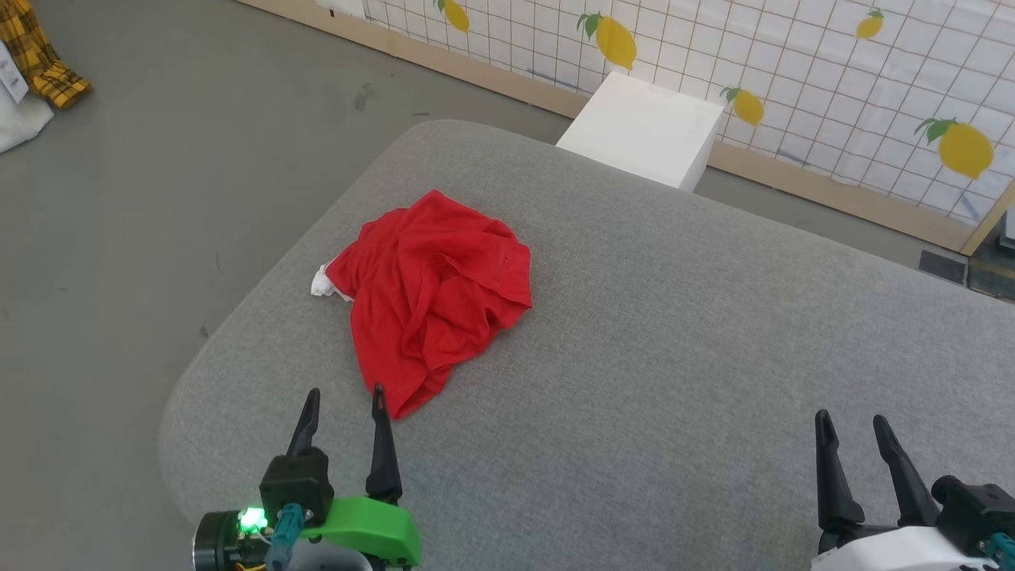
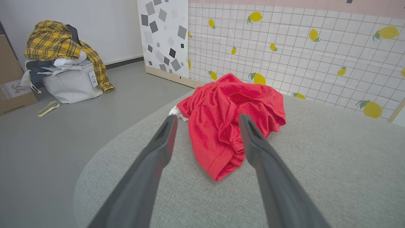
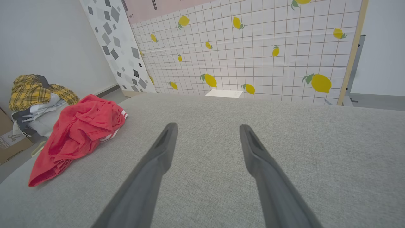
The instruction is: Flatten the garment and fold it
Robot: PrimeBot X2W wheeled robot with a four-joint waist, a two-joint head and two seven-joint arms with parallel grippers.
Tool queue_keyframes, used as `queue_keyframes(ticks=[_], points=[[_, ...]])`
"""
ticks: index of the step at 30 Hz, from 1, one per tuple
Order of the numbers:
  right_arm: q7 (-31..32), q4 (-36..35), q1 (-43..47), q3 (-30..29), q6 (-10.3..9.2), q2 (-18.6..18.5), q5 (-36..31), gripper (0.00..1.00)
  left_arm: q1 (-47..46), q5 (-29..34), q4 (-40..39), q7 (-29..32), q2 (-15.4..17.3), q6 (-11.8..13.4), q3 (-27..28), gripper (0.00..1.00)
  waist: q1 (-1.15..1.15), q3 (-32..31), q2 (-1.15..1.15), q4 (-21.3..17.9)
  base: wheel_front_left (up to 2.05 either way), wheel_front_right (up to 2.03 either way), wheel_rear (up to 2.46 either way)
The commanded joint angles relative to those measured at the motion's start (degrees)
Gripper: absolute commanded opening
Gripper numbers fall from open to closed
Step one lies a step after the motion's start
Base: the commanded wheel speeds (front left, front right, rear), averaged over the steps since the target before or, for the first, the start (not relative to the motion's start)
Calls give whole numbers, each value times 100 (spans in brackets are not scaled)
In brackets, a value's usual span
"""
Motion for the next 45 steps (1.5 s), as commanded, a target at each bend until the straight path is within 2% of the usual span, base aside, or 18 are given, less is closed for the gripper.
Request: queue_keyframes(ticks=[1,6,12,15,18,22,28,32,37,38,39,40,45], points=[[-34,14,62,-2,-9,5,-19,100,48,47,24,-27,-12,6,-8,100,0,11,0,-17,0,0,0],[-34,-36,31,26,-9,5,-117,100,-226,95,145,-27,-11,-122,-28,100,0,74,0,-76,0,0,0],[-34,-155,-40,88,-9,5,-286,100,-1386,-113,823,29,-11,-385,41,100,0,281,0,-230,0,0,0],[-34,-221,-100,122,-9,5,-424,100,-2235,-346,1469,305,-10,-493,187,100,0,478,0,-413,0,0,0],[-33,-286,-169,154,-9,5,-570,100,-2984,-631,2225,910,24,-505,415,100,0,706,0,-673,0,0,0],[26,-441,-239,125,-9,5,-746,100,-3771,-990,3192,1995,142,-292,766,100,0,1032,0,-1072,0,0,0],[168,-793,-212,-30,-9,-35,-872,100,-4326,-1263,4088,3520,218,291,1012,100,0,1479,0,-1433,0,0,0],[202,-958,-189,-72,-9,-95,-833,100,-4362,-1300,4328,4052,181,569,994,100,0,1666,0,-1484,0,0,0],[231,-1057,-206,-50,-9,-128,-790,100,-4255,-1472,4391,4286,84,651,980,100,0,1790,0,-1412,0,0,0],[234,-1066,-221,-36,-9,-129,-782,100,-4223,-1558,4353,4228,61,640,1009,76,0,1804,0,-1385,0,0,0],[233,-1072,-231,-26,-9,-130,-775,100,-4202,-1617,4294,4104,46,633,1037,29,0,1811,0,-1360,0,0,0],[231,-1075,-245,-5,-9,-131,-763,100,-4173,-1666,4222,3913,32,609,1046,0,0,1811,0,-1327,0,0,0],[210,-990,-282,100,-9,-115,-714,100,-4157,-1806,3924,2982,6,483,1093,0,0,1681,0,-1183,0,0,0]])
